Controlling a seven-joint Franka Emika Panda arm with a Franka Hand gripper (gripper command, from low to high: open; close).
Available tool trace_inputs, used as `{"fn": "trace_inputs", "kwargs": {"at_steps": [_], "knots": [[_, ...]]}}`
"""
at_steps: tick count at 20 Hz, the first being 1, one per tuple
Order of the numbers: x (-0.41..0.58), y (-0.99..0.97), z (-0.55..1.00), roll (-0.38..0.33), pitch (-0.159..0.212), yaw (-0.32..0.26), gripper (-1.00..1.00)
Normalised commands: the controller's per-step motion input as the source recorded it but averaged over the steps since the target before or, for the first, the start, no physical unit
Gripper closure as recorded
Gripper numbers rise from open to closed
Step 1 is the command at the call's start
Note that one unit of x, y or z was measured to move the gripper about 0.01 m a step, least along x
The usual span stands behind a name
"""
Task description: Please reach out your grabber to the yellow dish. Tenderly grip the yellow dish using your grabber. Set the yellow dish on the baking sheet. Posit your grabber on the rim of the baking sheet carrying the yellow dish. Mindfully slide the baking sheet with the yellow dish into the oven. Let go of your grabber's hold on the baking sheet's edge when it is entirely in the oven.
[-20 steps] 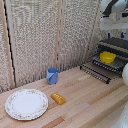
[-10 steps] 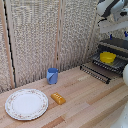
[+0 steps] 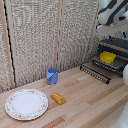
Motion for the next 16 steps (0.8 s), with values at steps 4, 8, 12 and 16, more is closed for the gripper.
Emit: {"fn": "trace_inputs", "kwargs": {"at_steps": [4,8,12,16], "knots": [[-0.016,0.10,0.13,-0.250,0.185,0.200,-1.00],[0.000,0.16,0.18,-0.236,0.200,0.189,-1.00],[0.000,0.16,0.17,-0.237,0.199,0.187,-1.00],[0.000,0.14,0.15,-0.243,0.194,0.189,-1.00]]}}
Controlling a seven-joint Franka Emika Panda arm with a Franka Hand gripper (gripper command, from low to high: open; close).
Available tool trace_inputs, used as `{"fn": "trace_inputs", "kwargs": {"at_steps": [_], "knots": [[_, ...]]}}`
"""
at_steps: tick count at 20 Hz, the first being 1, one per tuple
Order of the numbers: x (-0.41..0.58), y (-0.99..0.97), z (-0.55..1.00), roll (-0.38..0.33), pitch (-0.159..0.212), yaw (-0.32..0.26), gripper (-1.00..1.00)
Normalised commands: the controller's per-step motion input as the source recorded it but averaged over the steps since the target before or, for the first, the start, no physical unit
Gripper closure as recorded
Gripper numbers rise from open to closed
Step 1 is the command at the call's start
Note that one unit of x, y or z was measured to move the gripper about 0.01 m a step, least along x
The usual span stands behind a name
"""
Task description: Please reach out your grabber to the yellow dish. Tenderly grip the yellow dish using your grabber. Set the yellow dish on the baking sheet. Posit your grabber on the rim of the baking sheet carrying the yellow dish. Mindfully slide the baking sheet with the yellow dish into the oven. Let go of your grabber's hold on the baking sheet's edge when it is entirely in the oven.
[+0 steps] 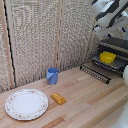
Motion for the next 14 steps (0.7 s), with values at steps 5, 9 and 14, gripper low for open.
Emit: {"fn": "trace_inputs", "kwargs": {"at_steps": [5,9,14], "knots": [[0.000,0.14,0.14,-0.247,0.192,0.188,-1.00],[-0.002,0.10,0.09,-0.256,0.179,0.195,-1.00],[-0.025,0.17,0.15,-0.236,0.210,0.190,-1.00]]}}
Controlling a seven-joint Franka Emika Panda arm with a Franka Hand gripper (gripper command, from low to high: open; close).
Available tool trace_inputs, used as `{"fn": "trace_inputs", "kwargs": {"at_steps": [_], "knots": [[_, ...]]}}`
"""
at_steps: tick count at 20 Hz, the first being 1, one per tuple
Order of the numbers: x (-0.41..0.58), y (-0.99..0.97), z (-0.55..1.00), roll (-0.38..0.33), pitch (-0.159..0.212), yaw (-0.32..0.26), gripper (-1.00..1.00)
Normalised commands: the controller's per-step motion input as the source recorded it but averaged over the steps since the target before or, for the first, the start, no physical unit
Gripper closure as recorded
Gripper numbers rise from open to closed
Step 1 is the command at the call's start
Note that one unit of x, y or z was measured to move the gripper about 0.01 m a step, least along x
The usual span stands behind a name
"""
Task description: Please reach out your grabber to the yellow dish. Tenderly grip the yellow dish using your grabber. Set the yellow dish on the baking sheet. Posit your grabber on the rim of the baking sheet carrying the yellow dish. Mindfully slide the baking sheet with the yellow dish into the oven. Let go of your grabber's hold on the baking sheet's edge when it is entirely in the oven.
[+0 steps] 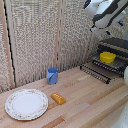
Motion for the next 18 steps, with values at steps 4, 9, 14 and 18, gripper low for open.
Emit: {"fn": "trace_inputs", "kwargs": {"at_steps": [4,9,14,18], "knots": [[-0.014,0.25,0.15,-0.223,0.232,0.172,-1.00],[-0.021,0.29,0.05,-0.223,0.248,0.156,-1.00],[-0.005,0.28,-0.20,-0.232,0.227,0.159,-1.00],[0.076,0.29,-0.47,-0.240,0.170,0.168,-1.00]]}}
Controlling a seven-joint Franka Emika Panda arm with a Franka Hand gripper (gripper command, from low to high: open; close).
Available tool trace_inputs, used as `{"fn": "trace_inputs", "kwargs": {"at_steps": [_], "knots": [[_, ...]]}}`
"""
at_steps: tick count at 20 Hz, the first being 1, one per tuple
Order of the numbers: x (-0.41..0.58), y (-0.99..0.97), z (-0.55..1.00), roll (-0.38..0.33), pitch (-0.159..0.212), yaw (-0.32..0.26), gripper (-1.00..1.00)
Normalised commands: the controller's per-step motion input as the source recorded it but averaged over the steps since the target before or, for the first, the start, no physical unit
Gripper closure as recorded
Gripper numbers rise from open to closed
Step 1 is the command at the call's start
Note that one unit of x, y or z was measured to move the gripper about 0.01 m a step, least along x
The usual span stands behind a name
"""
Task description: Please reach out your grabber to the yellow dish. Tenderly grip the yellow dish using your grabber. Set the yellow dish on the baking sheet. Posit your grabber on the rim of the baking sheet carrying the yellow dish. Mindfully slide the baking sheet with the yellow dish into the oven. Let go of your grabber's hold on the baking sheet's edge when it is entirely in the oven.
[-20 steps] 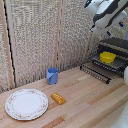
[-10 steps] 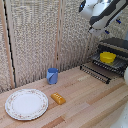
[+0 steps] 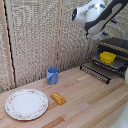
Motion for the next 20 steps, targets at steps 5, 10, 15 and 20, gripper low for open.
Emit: {"fn": "trace_inputs", "kwargs": {"at_steps": [5,10,15,20], "knots": [[0.168,0.25,-0.59,-0.235,0.130,0.197,-1.00],[0.211,0.13,-0.64,-0.226,0.101,0.240,-1.00],[0.142,0.03,-0.46,-0.170,0.100,0.276,-1.00],[0.038,-0.34,-0.12,-0.030,0.004,0.217,-1.00]]}}
